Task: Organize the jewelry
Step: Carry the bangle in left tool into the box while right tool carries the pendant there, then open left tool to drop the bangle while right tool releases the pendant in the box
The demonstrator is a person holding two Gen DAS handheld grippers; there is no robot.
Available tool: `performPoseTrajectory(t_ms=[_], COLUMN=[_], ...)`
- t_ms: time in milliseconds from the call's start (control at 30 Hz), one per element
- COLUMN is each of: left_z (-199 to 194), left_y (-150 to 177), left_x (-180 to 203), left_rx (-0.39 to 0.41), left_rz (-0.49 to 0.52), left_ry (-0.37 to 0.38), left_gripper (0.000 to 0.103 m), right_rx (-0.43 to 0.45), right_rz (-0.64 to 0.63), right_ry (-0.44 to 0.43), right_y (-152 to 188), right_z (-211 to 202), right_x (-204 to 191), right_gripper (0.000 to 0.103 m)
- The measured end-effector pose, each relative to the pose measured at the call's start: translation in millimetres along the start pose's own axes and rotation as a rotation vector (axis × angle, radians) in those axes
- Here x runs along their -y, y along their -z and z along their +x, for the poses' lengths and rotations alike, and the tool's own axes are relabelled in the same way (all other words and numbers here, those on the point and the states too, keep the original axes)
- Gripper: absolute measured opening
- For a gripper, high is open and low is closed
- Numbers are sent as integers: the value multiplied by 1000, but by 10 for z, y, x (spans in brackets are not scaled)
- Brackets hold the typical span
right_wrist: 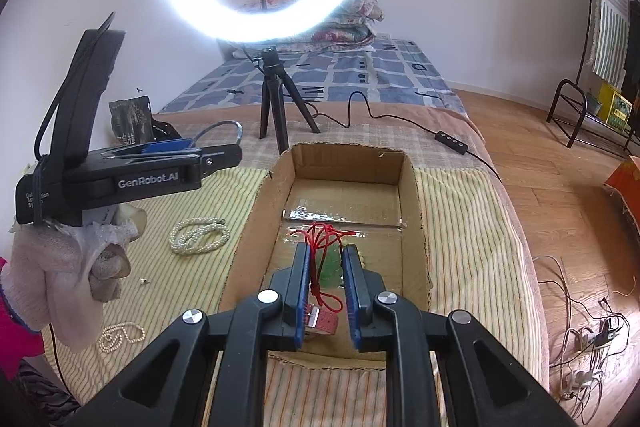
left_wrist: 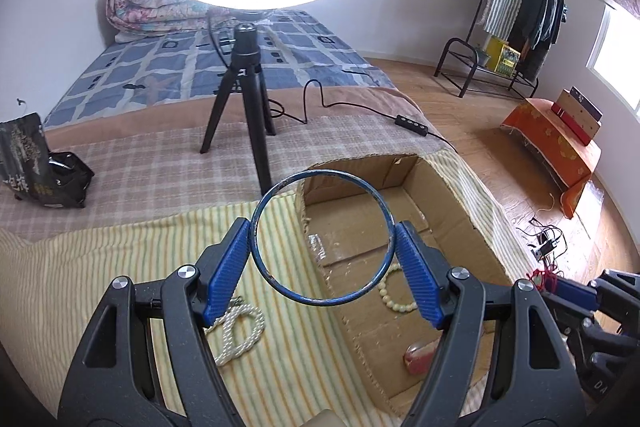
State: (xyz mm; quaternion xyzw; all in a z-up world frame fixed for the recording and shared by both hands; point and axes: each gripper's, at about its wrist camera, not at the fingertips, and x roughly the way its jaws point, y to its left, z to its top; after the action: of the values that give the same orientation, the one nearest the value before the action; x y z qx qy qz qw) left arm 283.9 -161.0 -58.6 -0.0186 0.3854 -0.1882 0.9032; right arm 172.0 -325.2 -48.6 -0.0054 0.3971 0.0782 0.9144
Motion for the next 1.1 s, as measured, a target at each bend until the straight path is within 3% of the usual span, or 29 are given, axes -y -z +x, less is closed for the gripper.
performPoseTrajectory(t_ms=[667, 867, 900, 1033, 1100], left_z=[572, 626, 639, 634, 625], left_y=[-157, -181, -184, -202, -206], left_x=[262, 227, 208, 184, 201], left_rx=[-27, -37, -46, -42, -34], left_rz=[23, -18, -35, -52, -30], left_ry=[9, 45, 52, 29, 3], left_gripper=[75, 78, 83, 83, 83], right_rx=[-37, -37, -37, -25, -14], right_rz=[15, 25, 29, 49, 48], right_ry=[-26, -30, -36, -67, -48], right_y=[-8, -1, 1, 5, 7], right_z=[301, 329, 329, 322, 313], right_x=[207, 229, 235, 252, 247], right_gripper=[15, 16, 22, 52, 82])
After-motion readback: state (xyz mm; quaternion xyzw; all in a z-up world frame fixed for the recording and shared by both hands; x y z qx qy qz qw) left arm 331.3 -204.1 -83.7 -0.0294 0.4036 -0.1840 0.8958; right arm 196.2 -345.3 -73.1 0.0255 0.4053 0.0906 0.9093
